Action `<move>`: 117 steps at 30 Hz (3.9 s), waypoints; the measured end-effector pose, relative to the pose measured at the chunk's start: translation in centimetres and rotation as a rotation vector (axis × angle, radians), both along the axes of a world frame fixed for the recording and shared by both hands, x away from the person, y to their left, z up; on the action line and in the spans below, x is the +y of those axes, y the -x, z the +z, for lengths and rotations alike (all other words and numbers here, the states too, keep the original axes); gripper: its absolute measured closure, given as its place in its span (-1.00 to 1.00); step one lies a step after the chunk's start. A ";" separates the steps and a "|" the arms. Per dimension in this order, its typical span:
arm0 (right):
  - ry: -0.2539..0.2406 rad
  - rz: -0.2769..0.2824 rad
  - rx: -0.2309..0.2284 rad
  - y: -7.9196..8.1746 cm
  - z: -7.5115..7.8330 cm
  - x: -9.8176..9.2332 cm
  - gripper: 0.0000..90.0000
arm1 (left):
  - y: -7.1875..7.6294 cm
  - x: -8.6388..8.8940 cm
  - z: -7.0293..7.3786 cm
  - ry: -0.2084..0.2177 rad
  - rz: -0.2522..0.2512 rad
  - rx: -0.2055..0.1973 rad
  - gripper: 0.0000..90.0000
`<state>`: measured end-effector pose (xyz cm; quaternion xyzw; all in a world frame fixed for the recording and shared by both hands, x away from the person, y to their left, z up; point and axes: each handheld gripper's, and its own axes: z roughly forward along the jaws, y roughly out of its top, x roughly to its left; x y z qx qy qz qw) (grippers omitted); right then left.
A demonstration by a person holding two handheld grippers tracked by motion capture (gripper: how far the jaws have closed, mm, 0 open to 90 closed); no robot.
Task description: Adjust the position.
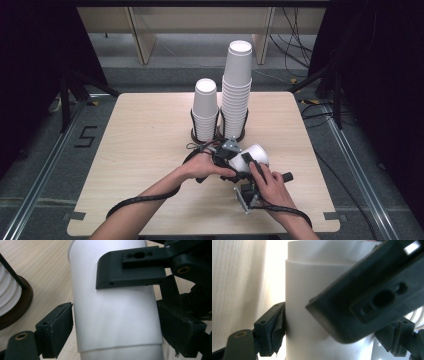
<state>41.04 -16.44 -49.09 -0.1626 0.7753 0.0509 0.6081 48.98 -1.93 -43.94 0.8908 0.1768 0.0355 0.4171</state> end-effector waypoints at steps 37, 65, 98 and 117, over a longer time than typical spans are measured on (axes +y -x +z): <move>-0.016 -0.020 -0.007 -0.2 -0.3 -0.2 -0.88 | -0.1 0.3 -0.6 0.044 0.018 -0.027 -0.54; -0.341 -0.098 -0.013 1.9 2.5 -3.5 -0.97 | -1.1 1.8 -0.9 0.101 0.103 -0.058 -0.54; -1.606 -0.319 0.601 -0.9 2.9 -7.2 -0.96 | -1.0 2.7 -1.3 0.168 0.199 -0.113 -0.55; -2.020 -0.353 0.926 -2.2 2.1 -5.0 -0.99 | -0.9 2.2 -1.7 0.210 0.224 -0.109 -0.55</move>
